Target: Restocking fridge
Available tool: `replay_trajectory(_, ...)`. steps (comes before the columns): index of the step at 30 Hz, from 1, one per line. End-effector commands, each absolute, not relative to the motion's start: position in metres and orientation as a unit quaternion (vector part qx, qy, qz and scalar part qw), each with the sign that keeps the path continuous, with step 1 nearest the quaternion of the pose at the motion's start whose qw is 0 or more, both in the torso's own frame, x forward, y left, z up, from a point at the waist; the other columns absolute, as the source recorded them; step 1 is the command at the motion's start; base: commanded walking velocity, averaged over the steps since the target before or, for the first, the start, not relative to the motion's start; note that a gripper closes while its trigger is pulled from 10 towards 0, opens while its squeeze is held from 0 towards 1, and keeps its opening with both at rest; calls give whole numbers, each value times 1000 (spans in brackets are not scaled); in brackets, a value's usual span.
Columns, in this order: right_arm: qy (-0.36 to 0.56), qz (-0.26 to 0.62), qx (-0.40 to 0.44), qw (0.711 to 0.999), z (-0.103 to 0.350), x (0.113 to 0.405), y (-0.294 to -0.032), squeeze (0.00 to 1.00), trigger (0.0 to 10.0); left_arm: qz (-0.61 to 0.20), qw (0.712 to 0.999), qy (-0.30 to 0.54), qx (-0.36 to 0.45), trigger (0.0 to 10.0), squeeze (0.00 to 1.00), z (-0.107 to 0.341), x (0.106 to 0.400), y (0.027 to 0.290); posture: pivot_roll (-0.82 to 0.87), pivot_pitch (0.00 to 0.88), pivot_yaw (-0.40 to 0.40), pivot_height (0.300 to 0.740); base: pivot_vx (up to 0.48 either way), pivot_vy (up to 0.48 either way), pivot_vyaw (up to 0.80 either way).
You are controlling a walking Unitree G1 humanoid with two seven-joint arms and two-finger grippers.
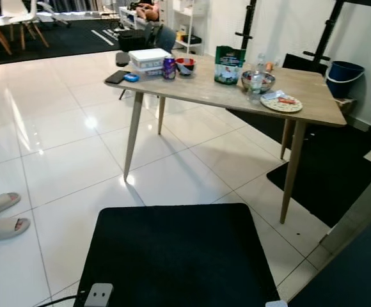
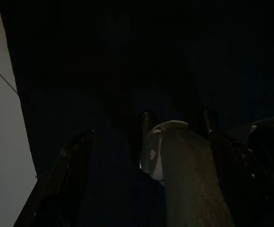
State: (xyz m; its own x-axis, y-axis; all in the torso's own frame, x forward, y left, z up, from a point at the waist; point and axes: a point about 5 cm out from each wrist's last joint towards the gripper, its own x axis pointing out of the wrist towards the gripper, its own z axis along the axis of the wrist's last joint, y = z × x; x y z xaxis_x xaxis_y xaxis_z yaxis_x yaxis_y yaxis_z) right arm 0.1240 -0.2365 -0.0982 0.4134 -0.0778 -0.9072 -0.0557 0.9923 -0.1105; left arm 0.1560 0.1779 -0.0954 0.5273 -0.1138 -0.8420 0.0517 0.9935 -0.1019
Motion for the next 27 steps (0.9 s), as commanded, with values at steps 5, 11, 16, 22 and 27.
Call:
replay_trajectory(5, 539, -8, -64, 840, -97, 127, -238, 0, 10000, -52, 872, 486, -36, 10000, 0, -95, 158, 175, 28, 0, -66, 740, 148, 0, 0)
replay_trajectory(11, 538, -7, -64, 841, -97, 128, -236, 0, 10000, -60, 868, 491, -33, 10000, 0, -96, 156, 172, 17, 0, -62, 740, 304, 0, 0)
replay_trajectory(16, 541, -9, -62, 839, -98, 124, -237, 0, 10000, -64, 866, 495, -33, 10000, 0, -98, 152, 170, 13, 0, -61, 740, 270, 0, 0)
replay_trajectory(22, 544, -10, -59, 837, -99, 121, -237, 0, 10000, -66, 865, 496, -29, 10000, 0, -97, 153, 172, 7, 0, -56, 740, 344, 0, 0)
replay_trajectory(27, 543, -10, -59, 838, -99, 122, -237, 0, 10000, -69, 866, 495, -27, 10000, 0, -97, 155, 172, 3, 0, -52, 740, 390, 0, 0)
